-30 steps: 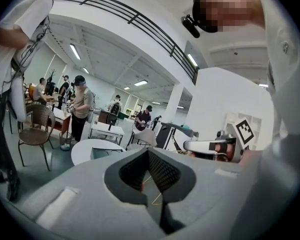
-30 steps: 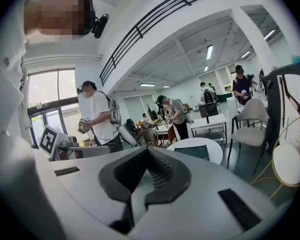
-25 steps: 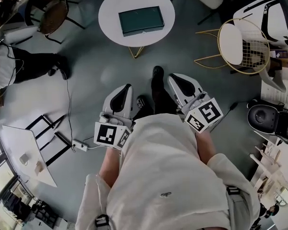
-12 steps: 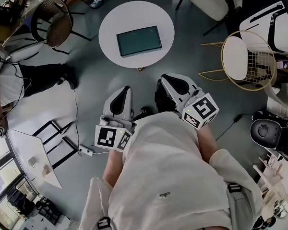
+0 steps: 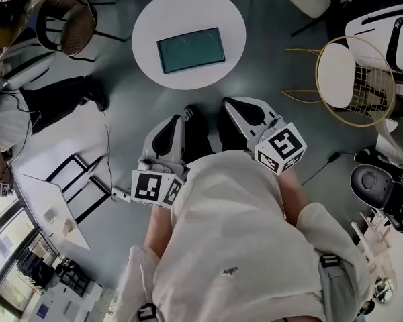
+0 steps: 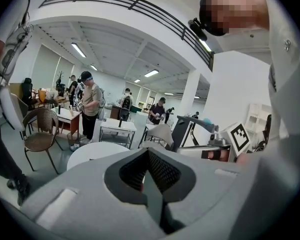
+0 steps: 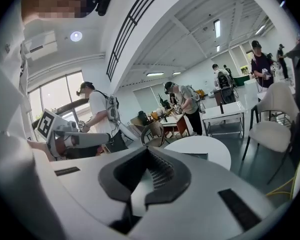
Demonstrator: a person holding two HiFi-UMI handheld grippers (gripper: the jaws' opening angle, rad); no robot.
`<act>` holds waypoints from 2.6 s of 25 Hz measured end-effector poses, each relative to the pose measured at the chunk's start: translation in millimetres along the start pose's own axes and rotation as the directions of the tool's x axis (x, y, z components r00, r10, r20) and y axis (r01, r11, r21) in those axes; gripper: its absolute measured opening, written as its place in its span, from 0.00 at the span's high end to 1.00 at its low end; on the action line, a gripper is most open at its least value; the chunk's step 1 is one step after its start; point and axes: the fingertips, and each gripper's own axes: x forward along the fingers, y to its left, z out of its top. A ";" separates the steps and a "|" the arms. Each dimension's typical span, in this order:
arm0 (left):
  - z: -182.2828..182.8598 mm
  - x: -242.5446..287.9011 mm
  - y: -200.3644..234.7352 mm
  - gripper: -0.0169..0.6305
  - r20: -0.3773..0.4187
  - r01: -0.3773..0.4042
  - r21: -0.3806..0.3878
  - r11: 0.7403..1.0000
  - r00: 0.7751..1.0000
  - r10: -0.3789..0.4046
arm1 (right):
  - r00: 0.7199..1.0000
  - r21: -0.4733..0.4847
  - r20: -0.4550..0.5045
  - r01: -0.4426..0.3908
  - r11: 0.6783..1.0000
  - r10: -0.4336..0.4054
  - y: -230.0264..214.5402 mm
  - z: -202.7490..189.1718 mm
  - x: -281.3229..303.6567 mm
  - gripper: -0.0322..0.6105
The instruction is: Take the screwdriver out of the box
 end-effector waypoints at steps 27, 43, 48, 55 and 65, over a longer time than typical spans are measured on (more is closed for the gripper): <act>-17.1 174.5 128.9 0.96 -0.416 0.495 0.172 0.852 0.820 -0.392 | 0.881 0.077 -0.163 0.460 0.884 -0.444 -47.5 -16.9 118.1 0.91; -119.4 252.6 163.6 0.96 -0.728 0.672 0.258 0.694 0.607 -0.317 | 0.815 0.205 -0.319 0.558 0.804 -0.484 -94.2 -93.1 173.0 0.83; -144.7 277.5 161.3 0.96 -0.772 0.691 0.240 0.682 0.562 -0.297 | 0.793 0.217 -0.372 0.579 0.786 -0.482 -117.5 -124.8 187.5 0.80; -164.6 301.9 170.9 0.96 -0.813 0.700 0.222 0.679 0.517 -0.268 | 0.759 0.176 -0.460 0.586 0.791 -0.460 -140.9 -157.3 221.1 0.75; -177.3 286.5 165.7 0.96 -0.821 0.708 0.234 0.666 0.511 -0.254 | 0.722 0.143 -0.516 0.604 0.784 -0.462 -140.4 -194.6 233.2 0.73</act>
